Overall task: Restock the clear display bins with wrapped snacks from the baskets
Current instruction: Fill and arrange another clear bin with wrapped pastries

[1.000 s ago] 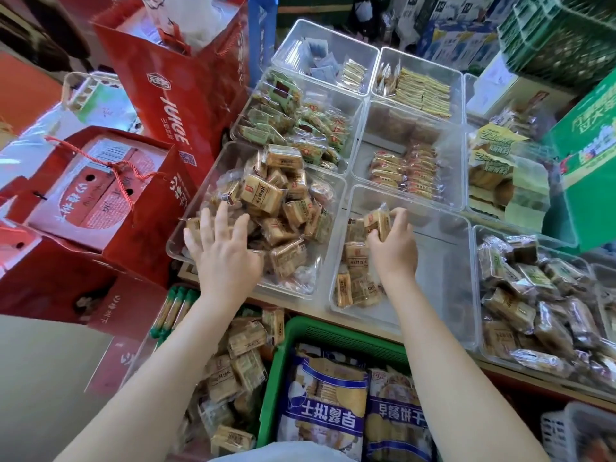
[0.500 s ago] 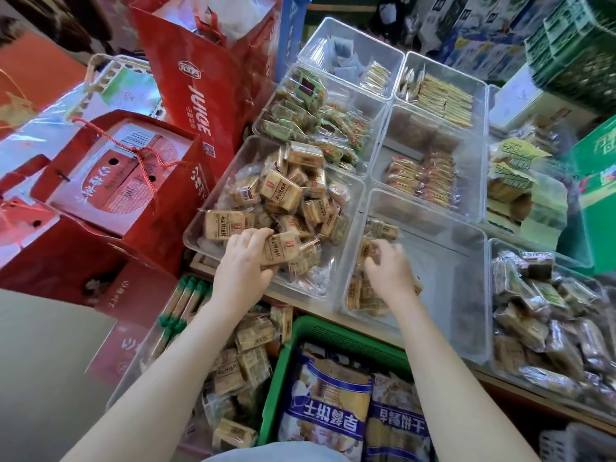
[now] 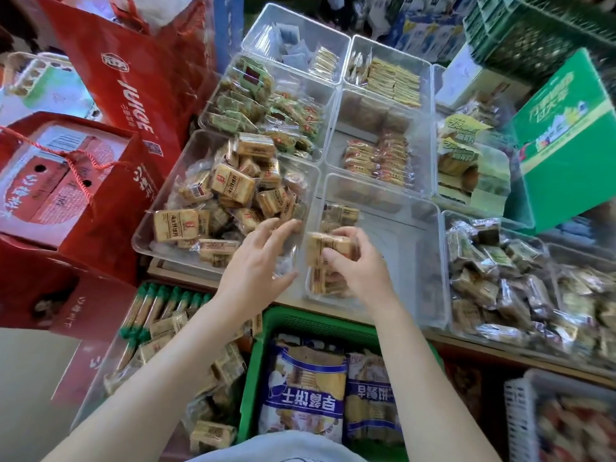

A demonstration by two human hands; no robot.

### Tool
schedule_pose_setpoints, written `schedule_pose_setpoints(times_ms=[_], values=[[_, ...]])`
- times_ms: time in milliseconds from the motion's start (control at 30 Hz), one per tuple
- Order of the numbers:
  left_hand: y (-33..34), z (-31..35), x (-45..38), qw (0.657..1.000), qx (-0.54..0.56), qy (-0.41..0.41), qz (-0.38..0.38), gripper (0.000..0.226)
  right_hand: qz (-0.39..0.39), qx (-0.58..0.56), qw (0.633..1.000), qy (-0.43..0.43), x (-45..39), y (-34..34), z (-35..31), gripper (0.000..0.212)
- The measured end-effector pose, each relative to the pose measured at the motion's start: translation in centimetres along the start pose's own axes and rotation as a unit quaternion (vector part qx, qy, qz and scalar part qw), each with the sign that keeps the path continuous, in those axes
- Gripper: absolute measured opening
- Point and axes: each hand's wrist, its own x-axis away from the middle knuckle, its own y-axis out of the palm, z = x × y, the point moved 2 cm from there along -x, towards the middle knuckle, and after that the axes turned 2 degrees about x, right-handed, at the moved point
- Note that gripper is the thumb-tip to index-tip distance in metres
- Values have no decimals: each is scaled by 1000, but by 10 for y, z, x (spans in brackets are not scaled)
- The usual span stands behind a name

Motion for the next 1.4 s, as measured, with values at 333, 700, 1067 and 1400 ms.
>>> schedule_pose_setpoints(times_ms=[333, 700, 1067, 1400], values=[[8, -52, -7, 960, -242, -129, -56, 63, 140, 350, 925, 44, -67, -51, 118, 47], [-11, -57, -15, 975, -191, -110, -28, 63, -71, 389, 910, 121, -58, -22, 99, 62], [-26, 39, -4, 997, 64, 39, -10, 57, -74, 209, 944, -246, 4, 25, 0, 66], [30, -39, -30, 988, -54, -144, -22, 58, 158, 245, 950, -113, -67, -34, 41, 44]])
